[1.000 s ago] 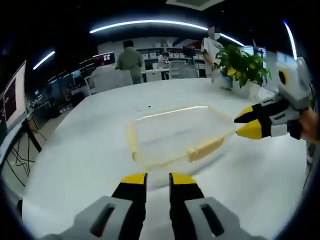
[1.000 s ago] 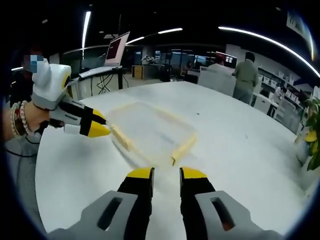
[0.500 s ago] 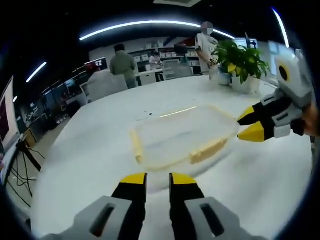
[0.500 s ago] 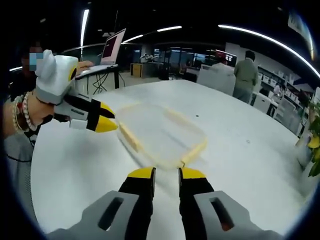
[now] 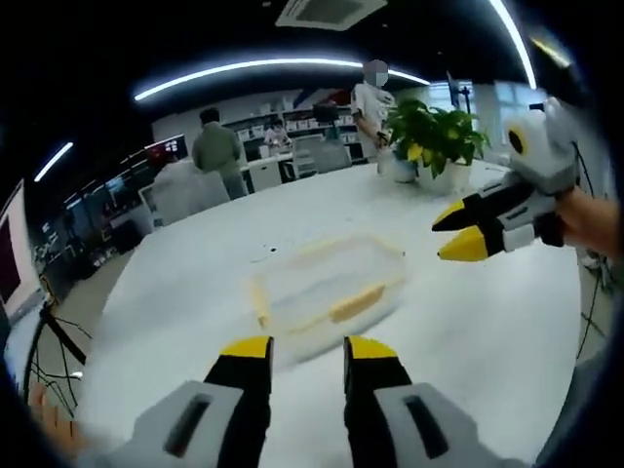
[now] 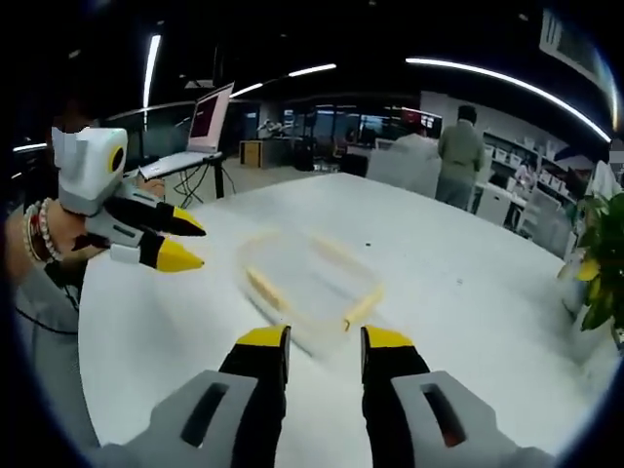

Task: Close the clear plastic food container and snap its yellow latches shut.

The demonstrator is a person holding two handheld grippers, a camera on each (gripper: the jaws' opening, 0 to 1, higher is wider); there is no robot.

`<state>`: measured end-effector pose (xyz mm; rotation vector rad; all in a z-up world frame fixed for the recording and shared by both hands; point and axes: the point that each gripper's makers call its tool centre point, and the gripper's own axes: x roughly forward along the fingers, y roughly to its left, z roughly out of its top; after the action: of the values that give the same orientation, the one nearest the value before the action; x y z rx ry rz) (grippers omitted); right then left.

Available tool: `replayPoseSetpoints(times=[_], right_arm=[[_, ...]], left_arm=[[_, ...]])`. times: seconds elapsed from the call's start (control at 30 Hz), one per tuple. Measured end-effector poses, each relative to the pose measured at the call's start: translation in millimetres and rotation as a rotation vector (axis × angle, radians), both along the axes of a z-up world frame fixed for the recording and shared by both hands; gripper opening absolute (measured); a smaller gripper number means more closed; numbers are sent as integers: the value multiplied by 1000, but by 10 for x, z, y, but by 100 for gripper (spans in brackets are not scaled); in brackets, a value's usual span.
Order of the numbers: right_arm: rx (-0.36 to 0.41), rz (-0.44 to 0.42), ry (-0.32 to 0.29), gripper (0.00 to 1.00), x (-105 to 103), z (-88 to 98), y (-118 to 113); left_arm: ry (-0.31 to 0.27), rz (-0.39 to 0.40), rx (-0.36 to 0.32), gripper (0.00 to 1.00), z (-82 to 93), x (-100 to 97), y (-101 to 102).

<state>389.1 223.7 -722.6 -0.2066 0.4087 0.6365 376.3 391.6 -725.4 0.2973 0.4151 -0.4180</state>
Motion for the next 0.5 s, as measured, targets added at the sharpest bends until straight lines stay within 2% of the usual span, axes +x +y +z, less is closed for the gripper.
replayPoseSetpoints(times=[0.07,0.2,0.33,0.4,0.5], right_arm=[[28,-6,-15,30,-70,105,-2],[67,-15,15,45,-305,232,23],[68,-26,-26,47,-573,371,9],[65,-31,-57,52,-724,411,-6],[79,-15,-68,60,-986,428,-25]], left_arm=[[-8,-3,-11,30,96,-93,50],[-34,12,-76,65,312,-323,185],[-66,3,-113,69,508,-644,333],[-74,22,-132,74,566,-802,455],[-54,44,-131,77,549,-997,612]])
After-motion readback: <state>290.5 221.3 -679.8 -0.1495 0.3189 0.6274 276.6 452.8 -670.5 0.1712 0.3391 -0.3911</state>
